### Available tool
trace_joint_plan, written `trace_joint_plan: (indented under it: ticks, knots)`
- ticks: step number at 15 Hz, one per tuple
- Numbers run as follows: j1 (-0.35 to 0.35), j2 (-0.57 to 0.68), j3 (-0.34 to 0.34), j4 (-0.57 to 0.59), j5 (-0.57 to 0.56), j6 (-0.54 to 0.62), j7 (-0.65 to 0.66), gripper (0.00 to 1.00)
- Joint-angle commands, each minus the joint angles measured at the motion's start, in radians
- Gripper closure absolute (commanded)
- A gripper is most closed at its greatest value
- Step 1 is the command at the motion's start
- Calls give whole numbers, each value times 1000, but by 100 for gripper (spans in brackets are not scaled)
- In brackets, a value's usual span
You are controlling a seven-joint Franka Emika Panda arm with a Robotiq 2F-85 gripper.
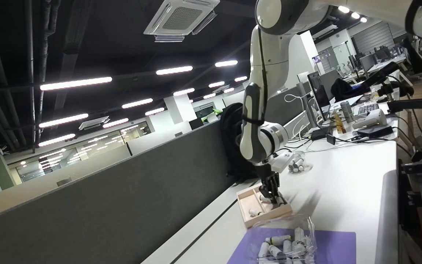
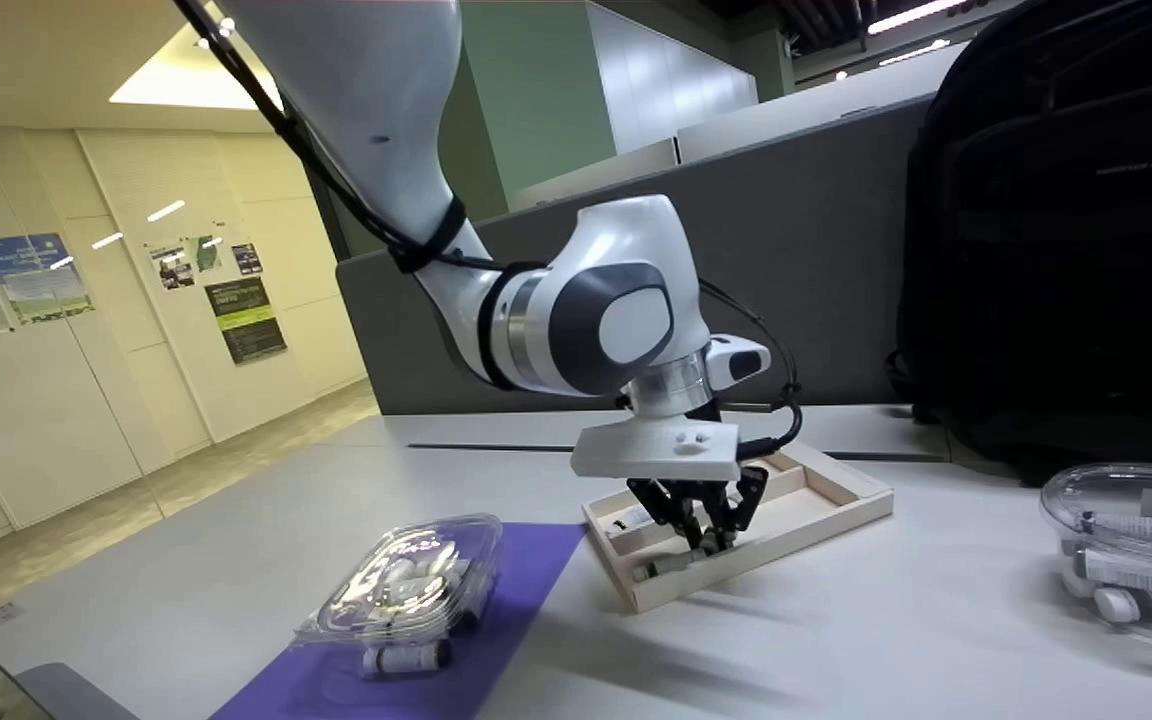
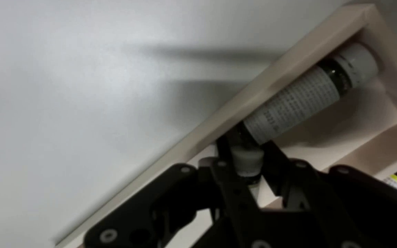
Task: Remove the bottle from the tray and put it on the table
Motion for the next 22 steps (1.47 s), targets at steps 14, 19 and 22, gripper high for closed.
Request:
trace_joint_plan:
  ticks: [14,19,22]
  knots:
    - [78,-278,-134,-291,-38,-65,196,93]
    - [105,-218,-160,-296,-22,-23,302,93]
    - [120,-176,-166,-281,-16,-14,350,93]
